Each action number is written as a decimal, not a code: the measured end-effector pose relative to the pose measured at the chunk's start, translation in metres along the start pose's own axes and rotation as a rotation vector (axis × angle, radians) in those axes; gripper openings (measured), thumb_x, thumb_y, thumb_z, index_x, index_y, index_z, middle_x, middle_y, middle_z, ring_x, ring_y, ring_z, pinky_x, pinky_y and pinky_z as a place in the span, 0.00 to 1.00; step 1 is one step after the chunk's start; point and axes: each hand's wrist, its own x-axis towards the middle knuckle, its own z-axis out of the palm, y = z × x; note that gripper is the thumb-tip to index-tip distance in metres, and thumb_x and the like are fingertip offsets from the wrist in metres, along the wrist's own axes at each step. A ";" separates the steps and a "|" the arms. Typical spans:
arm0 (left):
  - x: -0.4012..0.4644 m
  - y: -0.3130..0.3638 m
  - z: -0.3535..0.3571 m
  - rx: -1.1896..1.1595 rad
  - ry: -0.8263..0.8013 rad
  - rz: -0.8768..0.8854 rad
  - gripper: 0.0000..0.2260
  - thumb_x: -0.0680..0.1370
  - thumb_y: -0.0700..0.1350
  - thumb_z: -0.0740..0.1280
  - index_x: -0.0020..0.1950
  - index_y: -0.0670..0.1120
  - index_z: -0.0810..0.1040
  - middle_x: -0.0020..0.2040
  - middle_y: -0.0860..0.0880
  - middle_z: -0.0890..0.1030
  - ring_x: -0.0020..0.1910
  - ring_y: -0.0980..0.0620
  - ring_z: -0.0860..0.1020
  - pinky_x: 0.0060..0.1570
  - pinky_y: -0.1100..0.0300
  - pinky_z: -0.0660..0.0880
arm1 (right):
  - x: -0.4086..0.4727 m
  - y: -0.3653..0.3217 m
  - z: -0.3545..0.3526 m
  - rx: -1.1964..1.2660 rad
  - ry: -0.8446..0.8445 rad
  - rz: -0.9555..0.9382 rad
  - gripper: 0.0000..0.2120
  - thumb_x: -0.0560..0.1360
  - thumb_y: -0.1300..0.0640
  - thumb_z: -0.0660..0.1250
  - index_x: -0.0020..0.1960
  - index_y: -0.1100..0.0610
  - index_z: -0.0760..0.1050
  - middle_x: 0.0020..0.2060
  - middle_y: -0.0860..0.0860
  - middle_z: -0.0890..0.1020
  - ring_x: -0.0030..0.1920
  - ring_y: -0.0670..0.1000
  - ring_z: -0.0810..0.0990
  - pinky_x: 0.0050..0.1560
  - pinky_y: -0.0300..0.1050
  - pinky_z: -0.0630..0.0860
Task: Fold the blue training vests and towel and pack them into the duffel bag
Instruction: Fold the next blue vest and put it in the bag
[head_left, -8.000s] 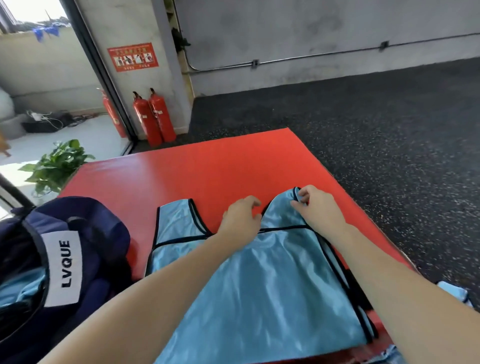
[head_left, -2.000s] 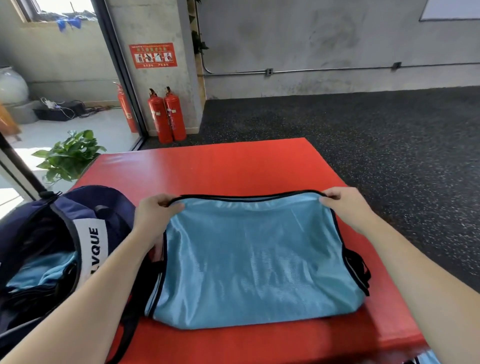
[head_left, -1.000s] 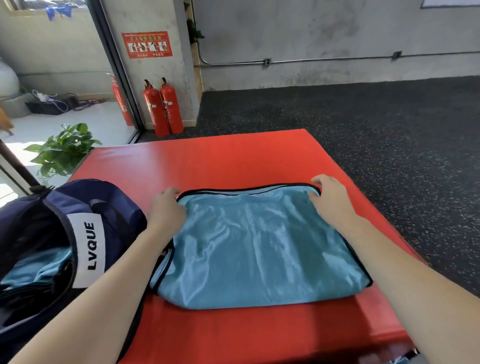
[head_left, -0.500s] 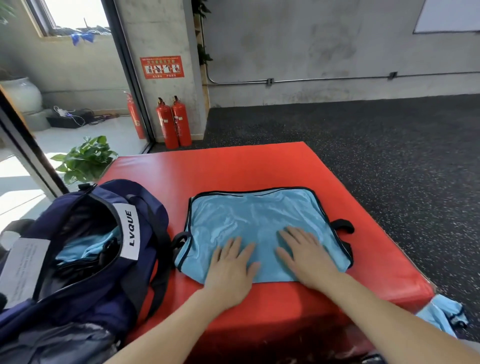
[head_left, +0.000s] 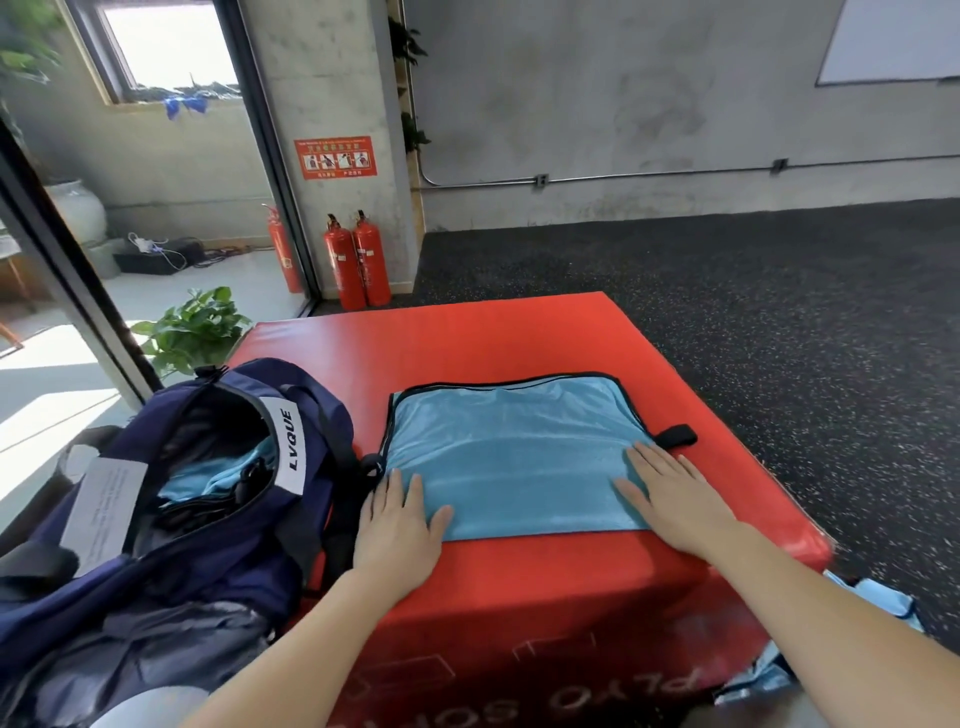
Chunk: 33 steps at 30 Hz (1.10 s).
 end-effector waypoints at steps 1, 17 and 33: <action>-0.006 0.007 0.001 -0.007 -0.007 -0.055 0.41 0.76 0.69 0.39 0.82 0.45 0.53 0.82 0.41 0.52 0.81 0.43 0.49 0.78 0.46 0.46 | -0.001 0.001 0.000 -0.002 -0.007 0.010 0.49 0.68 0.28 0.28 0.83 0.52 0.45 0.82 0.46 0.48 0.81 0.44 0.44 0.80 0.48 0.42; 0.066 0.026 -0.022 -0.005 -0.116 0.132 0.28 0.84 0.62 0.49 0.82 0.53 0.54 0.83 0.46 0.50 0.81 0.47 0.44 0.77 0.39 0.42 | -0.021 0.024 -0.010 -0.159 0.064 0.142 0.33 0.82 0.34 0.50 0.76 0.55 0.65 0.75 0.51 0.69 0.76 0.51 0.64 0.76 0.49 0.57; 0.129 0.043 -0.015 -0.032 -0.099 0.024 0.33 0.79 0.69 0.52 0.80 0.53 0.59 0.80 0.47 0.57 0.78 0.42 0.56 0.73 0.39 0.56 | -0.004 -0.015 -0.016 0.137 0.042 -0.170 0.29 0.80 0.38 0.60 0.75 0.53 0.68 0.73 0.47 0.70 0.73 0.51 0.68 0.73 0.46 0.64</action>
